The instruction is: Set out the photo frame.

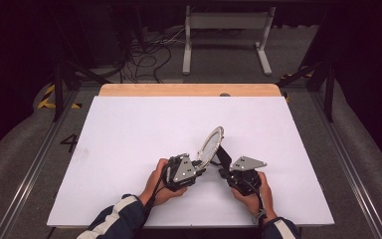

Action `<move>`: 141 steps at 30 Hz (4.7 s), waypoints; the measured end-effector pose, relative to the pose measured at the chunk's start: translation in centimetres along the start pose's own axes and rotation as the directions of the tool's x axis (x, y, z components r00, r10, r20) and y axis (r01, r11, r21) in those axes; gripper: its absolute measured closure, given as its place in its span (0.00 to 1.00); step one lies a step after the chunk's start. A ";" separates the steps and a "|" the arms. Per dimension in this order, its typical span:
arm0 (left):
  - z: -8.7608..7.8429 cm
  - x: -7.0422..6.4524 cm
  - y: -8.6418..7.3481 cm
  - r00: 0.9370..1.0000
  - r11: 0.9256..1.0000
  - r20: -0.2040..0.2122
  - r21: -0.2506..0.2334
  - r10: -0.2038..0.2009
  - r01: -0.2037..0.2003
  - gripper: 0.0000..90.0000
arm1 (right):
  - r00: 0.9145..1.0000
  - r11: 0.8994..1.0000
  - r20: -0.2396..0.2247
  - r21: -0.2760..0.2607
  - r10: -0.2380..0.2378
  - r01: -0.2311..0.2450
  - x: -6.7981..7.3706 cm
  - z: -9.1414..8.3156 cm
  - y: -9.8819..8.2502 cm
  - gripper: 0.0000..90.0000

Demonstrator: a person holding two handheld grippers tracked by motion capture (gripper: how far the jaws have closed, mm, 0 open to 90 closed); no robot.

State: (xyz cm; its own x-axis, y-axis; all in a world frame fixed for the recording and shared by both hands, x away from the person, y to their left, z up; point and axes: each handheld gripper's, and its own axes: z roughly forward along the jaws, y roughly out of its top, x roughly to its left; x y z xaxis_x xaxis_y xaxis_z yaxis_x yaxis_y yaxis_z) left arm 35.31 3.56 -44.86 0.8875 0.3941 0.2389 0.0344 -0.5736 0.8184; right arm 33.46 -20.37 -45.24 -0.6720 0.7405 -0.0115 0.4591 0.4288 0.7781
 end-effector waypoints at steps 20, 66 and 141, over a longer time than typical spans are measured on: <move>0.4 0.3 0.0 0.997 0.999 0.055 -0.019 -0.048 0.049 0.77 | 0.999 0.999 0.041 -0.022 0.031 -0.030 -1.2 0.3 -0.1 1.00; -13.2 1.9 -10.7 0.968 0.962 -0.077 0.120 -0.238 0.246 0.26 | 0.986 0.965 0.064 -0.222 0.156 -0.139 3.1 4.0 2.7 0.54; -8.3 3.9 -7.0 0.966 0.962 -0.015 0.081 -0.259 0.260 0.19 | 0.962 0.975 -0.190 -0.069 0.195 -0.211 0.3 4.1 3.2 0.88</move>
State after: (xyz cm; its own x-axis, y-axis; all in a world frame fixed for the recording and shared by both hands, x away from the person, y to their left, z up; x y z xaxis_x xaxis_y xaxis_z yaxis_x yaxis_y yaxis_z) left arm 34.73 15.06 -45.36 0.8414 0.5398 0.0262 0.3008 -0.5080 0.8071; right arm 37.09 -16.64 -45.38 -0.6675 0.6976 0.2603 0.5495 0.2258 0.8044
